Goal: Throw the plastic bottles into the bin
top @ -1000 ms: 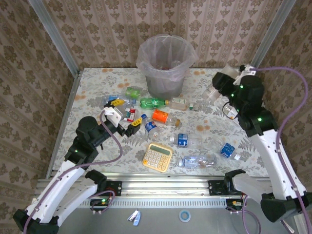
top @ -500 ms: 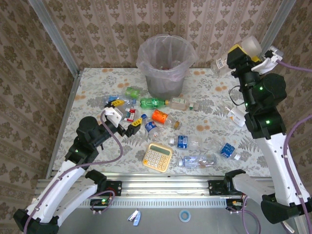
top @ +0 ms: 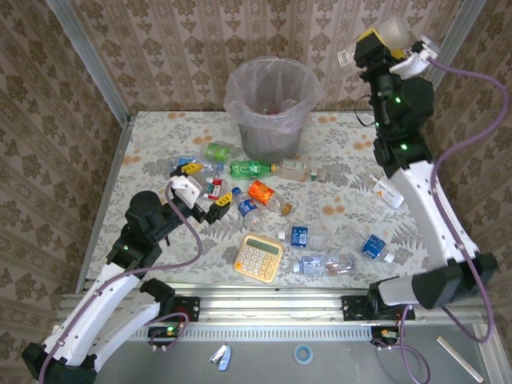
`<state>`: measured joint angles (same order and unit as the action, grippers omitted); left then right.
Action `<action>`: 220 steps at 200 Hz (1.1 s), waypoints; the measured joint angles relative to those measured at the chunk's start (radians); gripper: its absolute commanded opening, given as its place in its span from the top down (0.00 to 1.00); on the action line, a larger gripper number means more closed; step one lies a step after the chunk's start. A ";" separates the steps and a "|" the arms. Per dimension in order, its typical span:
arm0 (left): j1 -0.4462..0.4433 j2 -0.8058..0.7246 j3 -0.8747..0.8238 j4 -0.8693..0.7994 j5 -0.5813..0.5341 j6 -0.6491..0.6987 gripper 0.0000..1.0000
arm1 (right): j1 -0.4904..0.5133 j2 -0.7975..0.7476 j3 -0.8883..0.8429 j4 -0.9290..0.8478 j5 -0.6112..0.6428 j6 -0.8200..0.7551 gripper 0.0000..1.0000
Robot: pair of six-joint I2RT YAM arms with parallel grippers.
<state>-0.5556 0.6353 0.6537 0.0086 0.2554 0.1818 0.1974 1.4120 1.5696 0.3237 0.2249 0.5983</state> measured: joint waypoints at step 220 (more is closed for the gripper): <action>-0.019 0.026 -0.005 -0.003 -0.019 0.003 0.00 | -0.021 0.210 0.528 -0.814 -0.402 -0.111 0.00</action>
<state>-0.5747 0.6609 0.6491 0.0059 0.2367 0.1848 0.1764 1.6222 2.0979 -0.4908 -0.1772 0.4877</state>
